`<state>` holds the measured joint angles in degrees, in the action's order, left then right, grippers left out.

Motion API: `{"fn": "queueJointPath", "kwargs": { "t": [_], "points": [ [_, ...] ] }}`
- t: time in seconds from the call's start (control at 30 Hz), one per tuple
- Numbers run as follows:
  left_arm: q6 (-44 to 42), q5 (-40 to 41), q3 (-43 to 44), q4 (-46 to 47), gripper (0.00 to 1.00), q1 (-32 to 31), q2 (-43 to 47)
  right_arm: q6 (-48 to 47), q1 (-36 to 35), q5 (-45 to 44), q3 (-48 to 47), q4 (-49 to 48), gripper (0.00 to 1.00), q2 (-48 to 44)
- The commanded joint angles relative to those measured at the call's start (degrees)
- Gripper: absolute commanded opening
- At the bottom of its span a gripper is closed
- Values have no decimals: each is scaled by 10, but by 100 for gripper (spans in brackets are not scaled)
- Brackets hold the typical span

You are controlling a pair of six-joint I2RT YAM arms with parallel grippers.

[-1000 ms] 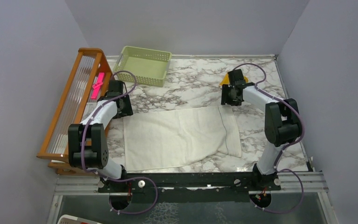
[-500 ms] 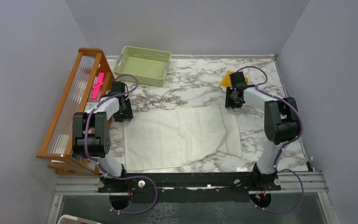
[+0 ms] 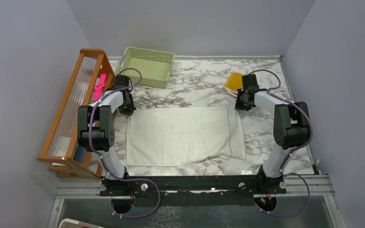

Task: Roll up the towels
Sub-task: Fold the towel at the center of the board.

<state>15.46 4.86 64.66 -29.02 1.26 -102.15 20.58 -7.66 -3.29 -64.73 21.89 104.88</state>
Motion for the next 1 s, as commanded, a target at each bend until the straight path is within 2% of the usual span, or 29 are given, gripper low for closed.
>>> {"fn": "queueJointPath", "kwargs": {
  "t": [0.0, 0.13, 0.43, 0.6, 0.77, 0.97],
  "points": [
    [-15, 22, 49, 19, 0, 5, -2, 16, 21, -21, 8, -4, 1, -51],
    [-10, 31, 68, 58, 0, 5, 17, 26, 38, -17, 0, -10, 1, -72],
    [-19, 37, 88, 148, 0, 5, 39, 33, 67, 11, -75, 1, 1, -43],
    [-11, 27, 17, 230, 0, 5, 100, 27, 67, 24, -67, -25, 1, -58],
    [22, 25, -94, 310, 0, 5, 186, 35, 67, 46, -11, -49, 1, -135],
    [90, 50, -211, 308, 0, 5, 286, 61, 67, 54, 94, -44, 1, -263]
  ]
}}
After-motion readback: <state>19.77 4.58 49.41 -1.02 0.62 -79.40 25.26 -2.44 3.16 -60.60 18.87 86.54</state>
